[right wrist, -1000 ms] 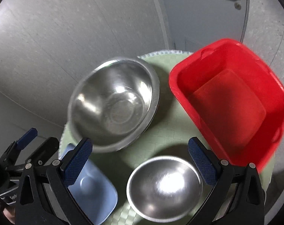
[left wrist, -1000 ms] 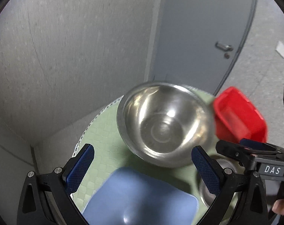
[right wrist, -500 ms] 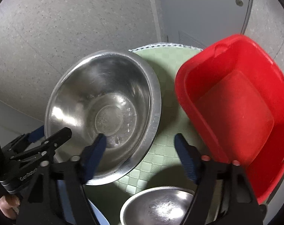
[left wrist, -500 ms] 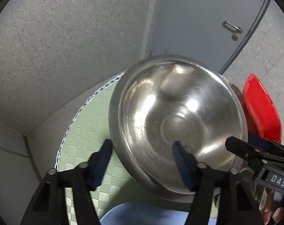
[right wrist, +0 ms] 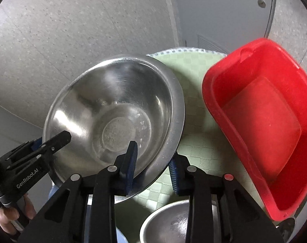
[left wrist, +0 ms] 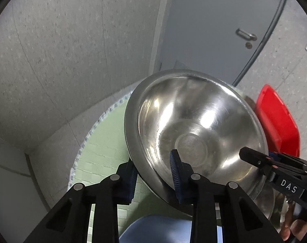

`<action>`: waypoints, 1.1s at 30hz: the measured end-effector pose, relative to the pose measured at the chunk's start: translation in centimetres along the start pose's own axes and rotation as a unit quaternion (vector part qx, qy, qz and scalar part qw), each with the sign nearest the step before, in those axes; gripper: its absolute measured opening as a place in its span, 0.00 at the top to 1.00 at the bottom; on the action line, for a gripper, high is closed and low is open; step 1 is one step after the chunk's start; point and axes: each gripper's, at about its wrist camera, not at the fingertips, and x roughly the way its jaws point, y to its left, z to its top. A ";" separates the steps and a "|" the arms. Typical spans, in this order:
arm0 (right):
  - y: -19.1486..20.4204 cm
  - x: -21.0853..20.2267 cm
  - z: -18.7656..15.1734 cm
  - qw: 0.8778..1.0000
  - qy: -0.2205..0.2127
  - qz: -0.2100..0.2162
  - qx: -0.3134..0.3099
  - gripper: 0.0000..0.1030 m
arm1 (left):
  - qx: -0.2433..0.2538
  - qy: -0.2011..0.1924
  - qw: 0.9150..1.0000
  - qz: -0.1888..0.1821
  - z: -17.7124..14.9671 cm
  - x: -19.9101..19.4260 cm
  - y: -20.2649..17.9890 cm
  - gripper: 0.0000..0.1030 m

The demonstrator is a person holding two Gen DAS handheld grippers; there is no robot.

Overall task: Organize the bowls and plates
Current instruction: 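Grasp the large steel bowl rim with the left gripper while the right gripper grasps it too, then carry the steel bowl with both grippers into the red basin and open them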

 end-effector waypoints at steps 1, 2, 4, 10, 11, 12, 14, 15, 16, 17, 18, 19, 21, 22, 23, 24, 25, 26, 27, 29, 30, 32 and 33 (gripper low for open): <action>0.3 -0.7 0.0 1.000 -0.007 0.000 -0.004 0.71 | 0.006 -0.010 1.000 0.004 -0.2 -0.9 0.2 0.73; 0.5 -1.3 0.1 1.000 -0.014 0.002 -0.005 0.71 | 0.012 -0.019 1.000 0.008 -0.1 -1.5 -0.1 0.73; 0.7 -3.0 0.2 0.999 -0.032 0.010 -0.004 0.71 | 0.020 -0.045 0.999 0.008 0.2 -3.4 -0.5 0.73; -1.5 -8.6 0.4 0.996 -0.092 0.003 0.010 0.71 | 0.054 -0.093 0.994 -0.020 1.8 -7.0 -4.1 0.74; -2.2 -9.5 0.4 0.995 -0.100 -0.001 0.015 0.71 | 0.063 -0.098 0.993 -0.031 1.8 -7.3 -5.3 0.73; -3.1 -10.3 0.2 0.994 -0.109 -0.006 0.022 0.71 | 0.068 -0.100 0.992 -0.039 1.9 -7.4 -6.0 0.74; -5.0 -11.8 -0.2 0.992 -0.121 -0.020 0.037 0.71 | 0.089 -0.100 0.989 -0.058 2.4 -6.9 -8.5 0.73; -6.1 -12.3 -0.4 0.991 -0.125 -0.026 0.045 0.71 | 0.095 -0.100 0.988 -0.064 2.5 -6.6 -9.4 0.73; -7.5 -12.8 -0.7 0.989 -0.129 -0.037 0.056 0.71 | 0.102 -0.098 0.987 -0.070 2.8 -6.1 -10.1 0.73; -8.0 -13.0 -0.8 0.989 -0.130 -0.043 0.062 0.71 | 0.112 -0.093 0.986 -0.078 3.1 -5.3 -11.4 0.73; -8.7 -13.1 -1.0 0.988 -0.132 -0.049 0.070 0.71 | 0.117 -0.090 0.986 -0.084 3.6 -4.6 -11.8 0.73; -9.9 -13.3 -1.4 0.986 -0.132 -0.055 0.080 0.71 | 0.123 -0.085 0.985 -0.090 3.8 -3.9 -12.7 0.73; -11.8 -13.4 -1.9 0.985 -0.130 -0.064 0.095 0.71 | 0.133 -0.074 0.983 -0.100 4.8 -2.3 -13.5 0.73; -12.8 -13.3 -2.2 0.984 -0.129 -0.070 0.102 0.71 | 0.138 -0.067 0.983 -0.105 5.4 -1.4 -14.2 0.73; -13.6 -13.3 -2.2 0.984 -0.126 -0.074 0.106 0.71 | 0.142 -0.057 0.982 -0.108 6.3 0.0 -14.7 0.73; -14.5 -13.1 -2.3 0.983 -0.122 -0.078 0.111 0.71 | 0.145 -0.051 0.982 -0.110 7.0 1.0 -14.9 0.73; -15.3 -12.9 -2.4 0.983 -0.117 -0.083 0.116 0.71 | 0.148 -0.044 0.982 -0.112 7.2 1.9 -15.4 0.73; -16.0 -12.6 -2.5 0.983 -0.112 -0.086 0.119 0.71 | 0.149 -0.036 0.982 -0.114 7.6 2.7 -16.0 0.73; -16.6 -12.6 -2.7 0.983 -0.109 -0.088 0.121 0.71 | 0.151 -0.029 0.981 -0.115 7.7 3.5 -16.1 0.73; -17.9 -12.2 -2.9 0.983 -0.101 -0.092 0.124 0.71 | 0.152 -0.016 0.982 -0.115 8.5 5.3 -17.5 0.73; -18.2 -11.7 -2.9 0.983 -0.096 -0.093 0.125 0.71 | 0.154 -0.012 0.981 -0.113 8.9 6.3 -18.3 0.72; -18.5 -11.1 -3.3 0.984 -0.086 -0.098 0.125 0.71 | 0.158 -0.003 0.981 -0.112 9.2 7.7 -19.3 0.72; -18.8 -10.9 -3.5 0.984 -0.083 -0.100 0.124 0.71 | 0.158 0.003 0.981 -0.112 9.3 8.5 -19.4 0.72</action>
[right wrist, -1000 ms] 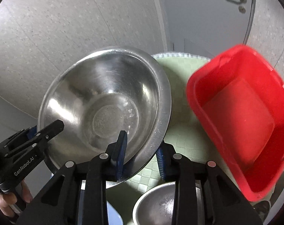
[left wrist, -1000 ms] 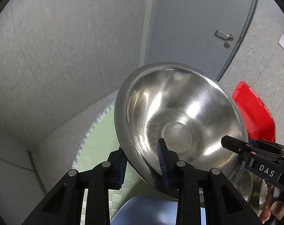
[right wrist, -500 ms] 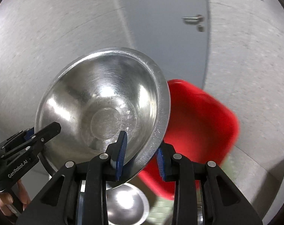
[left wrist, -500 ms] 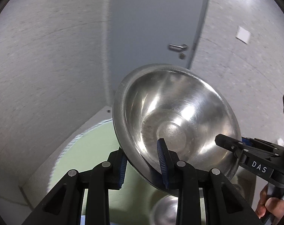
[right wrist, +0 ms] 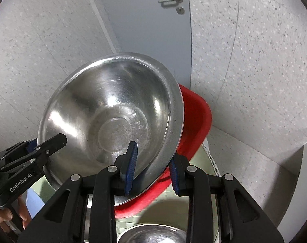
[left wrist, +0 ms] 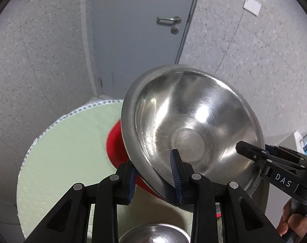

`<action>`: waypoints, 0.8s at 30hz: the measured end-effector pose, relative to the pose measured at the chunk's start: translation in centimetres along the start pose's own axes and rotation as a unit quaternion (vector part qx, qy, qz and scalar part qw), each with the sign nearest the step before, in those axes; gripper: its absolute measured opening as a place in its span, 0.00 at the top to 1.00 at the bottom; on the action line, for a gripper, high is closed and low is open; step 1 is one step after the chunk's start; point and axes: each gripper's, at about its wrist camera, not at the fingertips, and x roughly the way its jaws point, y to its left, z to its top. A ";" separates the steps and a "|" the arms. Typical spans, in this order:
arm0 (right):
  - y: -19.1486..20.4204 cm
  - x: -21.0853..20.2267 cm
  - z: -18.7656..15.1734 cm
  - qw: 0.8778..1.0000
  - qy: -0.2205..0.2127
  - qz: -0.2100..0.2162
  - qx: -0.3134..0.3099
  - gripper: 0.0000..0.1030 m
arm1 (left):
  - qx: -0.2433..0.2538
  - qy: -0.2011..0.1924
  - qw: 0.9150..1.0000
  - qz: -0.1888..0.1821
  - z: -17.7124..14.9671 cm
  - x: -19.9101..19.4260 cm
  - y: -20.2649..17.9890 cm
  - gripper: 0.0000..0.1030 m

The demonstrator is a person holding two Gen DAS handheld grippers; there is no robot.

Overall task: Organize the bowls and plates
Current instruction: 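Carry the steel bowl with both grippers into the red basin and open them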

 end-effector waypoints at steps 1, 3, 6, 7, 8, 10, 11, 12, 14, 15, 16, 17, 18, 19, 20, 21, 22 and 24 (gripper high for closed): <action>-0.2 0.4 0.0 1.000 0.004 -0.001 -0.001 0.71 | -0.002 0.002 1.000 -0.001 0.0 0.4 -0.4 0.72; -0.3 0.8 -0.2 1.000 0.009 -0.003 -0.003 0.71 | -0.005 0.009 1.000 -0.004 -0.1 1.3 -0.6 0.72; -0.4 1.4 -0.6 1.000 0.017 -0.006 -0.005 0.71 | -0.006 0.017 1.000 -0.007 0.0 2.4 -0.8 0.71; -0.5 1.6 -0.7 1.000 0.020 -0.007 -0.006 0.71 | -0.007 0.019 1.000 -0.008 0.0 2.7 -0.9 0.71; -0.6 1.7 -0.8 1.000 0.022 -0.008 -0.006 0.71 | -0.008 0.021 1.000 -0.009 0.0 2.9 -0.8 0.71; -0.6 1.8 -0.9 1.000 0.022 -0.002 -0.006 0.70 | -0.012 0.016 1.000 -0.012 -0.2 3.0 -0.7 0.70; -0.6 1.8 -0.9 1.000 0.022 -0.002 -0.006 0.70 | -0.011 0.014 1.000 -0.013 -0.2 3.1 -0.7 0.69; -0.6 1.8 -1.0 1.000 0.023 -0.001 -0.006 0.69 | -0.011 0.014 1.000 -0.012 -0.2 3.2 -0.8 0.69; -0.5 1.8 -0.9 1.000 0.026 0.001 -0.007 0.67 | -0.010 0.013 1.000 -0.015 -0.4 3.2 -0.8 0.67; -0.5 1.8 -0.9 1.000 0.026 0.003 -0.006 0.66 | -0.010 0.013 1.000 -0.015 -0.4 3.2 -0.9 0.64; -0.6 1.8 -0.8 1.000 0.029 0.009 -0.002 0.65 | -0.009 0.012 1.000 -0.016 -0.5 3.1 -1.0 0.63; -0.7 1.8 -0.8 0.999 0.032 0.013 0.001 0.64 | -0.008 0.012 1.000 -0.017 -0.7 2.9 -0.9 0.61; -0.7 1.7 -0.9 0.999 0.033 0.015 0.002 0.64 | -0.007 0.012 1.000 -0.015 -0.8 3.0 -1.1 0.61; -0.8 1.7 -0.9 0.999 0.034 0.017 0.005 0.64 | -0.008 0.012 1.000 -0.016 -1.0 2.7 -1.0 0.61; -0.9 1.6 -0.9 0.999 0.035 0.021 0.008 0.63 | -0.006 0.011 1.000 -0.015 -1.1 2.7 -1.2 0.59; -0.9 1.6 -0.9 0.999 0.036 0.025 0.010 0.62 | -0.005 0.011 1.000 -0.015 -1.2 2.5 -1.1 0.57; -1.0 1.5 -1.0 0.999 0.037 0.030 0.013 0.61 | -0.005 0.011 1.000 -0.016 -1.4 2.3 -1.0 0.56; -1.1 1.4 -1.0 0.998 0.039 0.037 0.017 0.58 | -0.005 0.010 1.000 -0.018 -1.6 2.0 -1.1 0.50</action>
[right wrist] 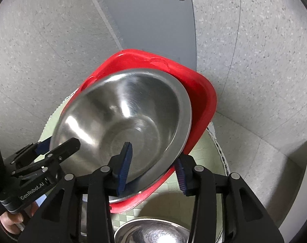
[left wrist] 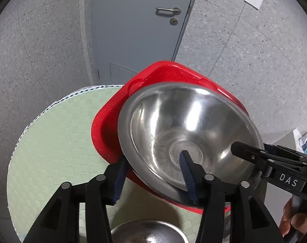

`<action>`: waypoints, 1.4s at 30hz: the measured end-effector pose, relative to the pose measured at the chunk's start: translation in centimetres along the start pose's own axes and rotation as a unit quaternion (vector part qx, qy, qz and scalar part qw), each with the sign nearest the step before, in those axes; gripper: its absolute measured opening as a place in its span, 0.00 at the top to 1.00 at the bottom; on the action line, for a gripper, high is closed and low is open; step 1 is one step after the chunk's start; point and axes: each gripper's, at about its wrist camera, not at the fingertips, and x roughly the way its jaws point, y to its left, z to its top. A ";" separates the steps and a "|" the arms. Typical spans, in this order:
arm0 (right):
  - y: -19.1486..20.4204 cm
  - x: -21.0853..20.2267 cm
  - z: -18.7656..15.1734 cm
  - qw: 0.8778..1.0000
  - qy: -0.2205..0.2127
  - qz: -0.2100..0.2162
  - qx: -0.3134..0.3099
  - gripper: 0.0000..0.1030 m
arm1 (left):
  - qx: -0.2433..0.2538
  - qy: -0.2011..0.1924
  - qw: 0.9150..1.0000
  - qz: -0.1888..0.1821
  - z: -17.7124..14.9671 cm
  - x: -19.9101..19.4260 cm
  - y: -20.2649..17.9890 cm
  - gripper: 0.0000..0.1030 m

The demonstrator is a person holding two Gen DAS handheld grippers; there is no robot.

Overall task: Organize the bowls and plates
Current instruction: 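Carry the steel bowl with both grippers into the red basin and open them, then move both grippers to the light blue square plate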

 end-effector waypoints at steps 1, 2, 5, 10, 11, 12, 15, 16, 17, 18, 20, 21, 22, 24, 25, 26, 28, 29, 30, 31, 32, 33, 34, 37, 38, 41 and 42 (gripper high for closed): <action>0.0 -0.1 -0.1 1.000 0.001 0.005 0.002 0.55 | 0.000 0.000 1.000 0.000 -0.1 -0.1 -0.2 0.48; 0.0 -0.2 -0.1 1.000 0.002 0.010 0.004 0.53 | 0.003 0.000 1.000 0.000 -0.2 -0.1 -0.3 0.47; 0.2 -0.6 -0.3 1.000 0.002 0.015 0.007 0.49 | 0.012 -0.001 1.000 0.002 -0.7 -0.5 -0.6 0.42; 0.2 -1.4 -0.9 1.000 -0.004 0.010 0.011 0.38 | 0.018 -0.018 1.000 -0.001 -1.8 -2.2 -1.0 0.27; 0.1 -1.7 -1.1 1.000 -0.009 0.012 0.013 0.38 | 0.021 -0.025 0.999 -0.001 -2.2 -2.7 -1.1 0.22; 0.1 -1.9 -1.3 1.000 -0.011 0.014 0.015 0.38 | 0.022 -0.029 0.999 0.001 -2.5 -3.0 -1.2 0.21; 0.1 -2.8 -2.3 1.000 -0.021 0.010 0.015 0.37 | 0.023 -0.041 0.999 0.007 -3.8 -4.3 -1.3 0.21; 0.1 -3.2 -2.8 1.000 -0.026 0.008 0.015 0.37 | 0.025 -0.049 0.998 0.012 -4.4 -4.9 -1.5 0.21; 0.2 -3.5 -3.2 0.999 -0.030 0.006 0.015 0.37 | 0.028 -0.060 0.998 0.017 -5.0 -5.5 -1.7 0.21; 0.2 -3.9 -3.7 0.999 -0.037 0.008 0.015 0.37 | 0.030 -0.071 0.997 0.025 -5.6 -6.2 -1.9 0.19; 0.4 -5.0 -5.2 0.998 -0.060 0.004 0.011 0.37 | 0.035 -0.088 0.995 0.036 -6.9 -7.3 -2.4 0.14; 0.5 -5.3 -5.7 0.998 -0.066 0.003 0.009 0.37 | 0.039 -0.098 0.994 0.035 -7.7 -8.0 -2.7 0.13; 0.8 -5.9 -6.7 0.997 -0.076 0.001 0.003 0.36 | 0.044 -0.103 0.993 0.033 -8.4 -8.4 -3.0 0.13; 1.2 -6.6 -7.7 0.996 -0.087 -0.002 -0.009 0.36 | 0.058 -0.116 0.991 0.028 -9.8 -9.6 -3.6 0.10; 1.4 -7.1 -8.5 0.995 -0.094 -0.002 -0.014 0.34 | 0.061 -0.121 0.990 0.028 -10.4 -10.1 -3.6 0.08; 1.5 -7.4 -8.9 0.995 -0.098 -0.001 -0.016 0.33 | 0.066 -0.132 0.989 0.029 -11.2 -10.9 -3.9 0.07; 1.4 -8.0 -9.6 0.994 -0.105 -0.002 -0.018 0.31 | 0.069 -0.142 0.987 0.032 -12.2 -11.8 -3.9 0.03; 1.3 -8.3 -9.9 0.994 -0.110 -0.001 -0.016 0.30 | 0.068 -0.147 0.986 0.029 -12.9 -12.4 -3.8 0.01; 1.2 -8.6 -10.2 0.993 -0.114 -0.002 -0.014 0.30 | 0.066 -0.152 0.986 0.024 -13.6 -12.9 -3.3 0.01; 1.1 -8.9 -10.4 0.993 -0.117 -0.003 -0.013 0.29 | 0.065 -0.152 0.986 0.023 -14.2 -13.2 -3.2 0.01; 1.0 -9.1 -10.6 0.993 -0.120 -0.004 -0.012 0.28 | 0.067 -0.149 0.986 0.023 -14.7 -13.4 -3.1 0.01; 0.8 -9.3 -10.8 0.992 -0.122 -0.007 -0.009 0.28 | 0.069 -0.146 0.986 0.027 -15.3 -13.7 -3.0 0.01; 0.7 -9.4 -11.0 0.992 -0.123 -0.009 -0.007 0.28 | 0.070 -0.146 0.986 0.032 -15.6 -14.0 -2.9 0.01; 0.5 -10.0 -12.0 0.992 -0.127 -0.007 0.001 0.27 | 0.069 -0.149 0.986 0.036 -17.5 -15.4 -2.2 0.01; 0.5 -10.1 -12.3 0.992 -0.128 -0.007 0.001 0.27 | 0.067 -0.151 0.986 0.036 -18.1 -15.9 -2.0 0.01; 0.7 -10.6 -13.4 0.991 -0.132 -0.008 0.002 0.26 | 0.066 -0.146 0.986 0.044 -19.5 -17.3 -1.5 0.01; 0.8 -10.7 -13.7 0.991 -0.133 -0.009 0.003 0.26 | 0.066 -0.146 0.986 0.045 -20.1 -17.8 -1.4 0.01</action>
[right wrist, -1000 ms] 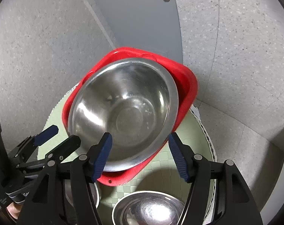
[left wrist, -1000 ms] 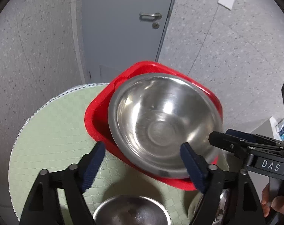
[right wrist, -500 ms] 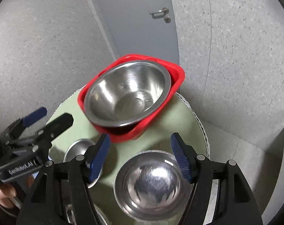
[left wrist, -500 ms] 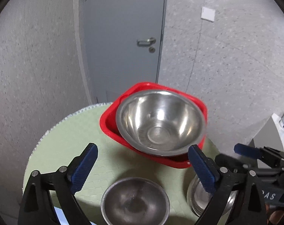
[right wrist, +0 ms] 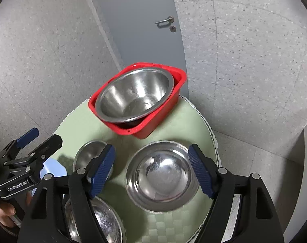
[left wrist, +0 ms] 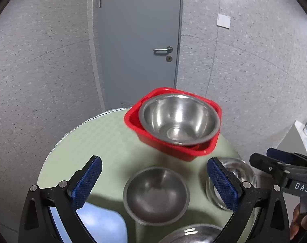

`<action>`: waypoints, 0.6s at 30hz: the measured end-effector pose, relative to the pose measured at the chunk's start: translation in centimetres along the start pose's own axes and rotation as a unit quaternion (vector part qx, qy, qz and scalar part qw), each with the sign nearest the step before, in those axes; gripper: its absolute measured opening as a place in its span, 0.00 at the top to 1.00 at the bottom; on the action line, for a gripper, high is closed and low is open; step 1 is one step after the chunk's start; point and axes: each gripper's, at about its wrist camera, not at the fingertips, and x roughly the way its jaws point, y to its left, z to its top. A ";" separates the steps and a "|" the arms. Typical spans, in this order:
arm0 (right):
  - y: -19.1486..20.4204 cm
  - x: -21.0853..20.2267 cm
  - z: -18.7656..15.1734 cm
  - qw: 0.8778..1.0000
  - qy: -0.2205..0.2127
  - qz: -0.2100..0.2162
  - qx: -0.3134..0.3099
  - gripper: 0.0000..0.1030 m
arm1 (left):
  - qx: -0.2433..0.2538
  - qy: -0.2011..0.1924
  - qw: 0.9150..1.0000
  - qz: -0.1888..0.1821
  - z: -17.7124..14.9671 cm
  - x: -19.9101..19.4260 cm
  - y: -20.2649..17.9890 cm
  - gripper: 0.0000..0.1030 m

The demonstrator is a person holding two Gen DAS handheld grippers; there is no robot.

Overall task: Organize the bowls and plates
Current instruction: 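Move both grippers to the light blue square plate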

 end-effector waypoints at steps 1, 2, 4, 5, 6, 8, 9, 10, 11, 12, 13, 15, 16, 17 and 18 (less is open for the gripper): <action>0.1 -0.3 -0.4 1.000 -0.002 0.000 0.001 0.26 | 0.000 0.000 1.000 0.001 -0.2 -0.5 0.1 0.01; 0.2 -0.5 -0.7 1.000 -0.003 0.000 0.001 0.26 | -0.001 -0.001 1.000 0.003 -0.7 -1.2 0.2 0.01; 0.3 -1.2 -1.4 1.000 -0.007 -0.003 0.001 0.25 | 0.000 -0.007 1.000 0.010 -1.2 -2.4 0.2 0.01; 0.3 -1.3 -1.6 1.000 -0.009 -0.003 0.000 0.25 | 0.000 -0.013 1.000 0.018 -1.8 -3.4 0.2 0.01; 0.4 -1.6 -1.9 1.000 -0.010 -0.003 -0.002 0.25 | 0.001 -0.015 1.000 0.021 -2.2 -3.9 0.1 0.01; 0.7 -2.0 -2.5 1.000 -0.010 -0.003 -0.008 0.24 | 0.000 -0.015 1.000 0.027 -2.7 -4.7 -0.2 0.01; 0.8 -2.1 -2.8 1.000 -0.009 -0.004 -0.013 0.24 | -0.002 -0.018 0.999 0.031 -3.4 -5.4 -0.4 0.01; 0.9 -2.2 -3.0 1.000 -0.009 -0.004 -0.017 0.24 | -0.004 -0.017 0.999 0.034 -3.9 -5.8 -0.5 0.01; 1.0 -2.3 -3.3 1.000 -0.008 -0.002 -0.020 0.24 | -0.006 -0.018 0.999 0.039 -4.6 -6.5 -0.5 0.01; 1.0 -2.4 -3.7 1.000 -0.007 0.001 -0.024 0.24 | -0.007 -0.018 0.999 0.041 -4.9 -6.7 -0.8 0.01; 1.0 -2.5 -4.1 1.000 -0.005 0.001 -0.030 0.23 | -0.007 -0.018 0.999 0.045 -5.2 -7.0 -1.0 0.01; 1.0 -2.4 -4.9 0.999 0.003 0.004 -0.043 0.23 | -0.014 -0.016 0.998 0.053 -6.1 -7.7 -1.5 0.01; 0.9 -2.4 -5.1 0.999 0.006 0.007 -0.047 0.23 | -0.021 -0.016 0.998 0.056 -6.4 -7.9 -1.7 0.01; 0.7 -2.4 -5.4 0.999 0.009 0.009 -0.052 0.23 | -0.028 -0.016 0.998 0.061 -6.7 -8.1 -1.9 0.01; 0.7 -2.3 -5.6 0.998 0.013 0.012 -0.057 0.23 | -0.039 -0.016 0.997 0.067 -7.3 -8.6 -2.1 0.01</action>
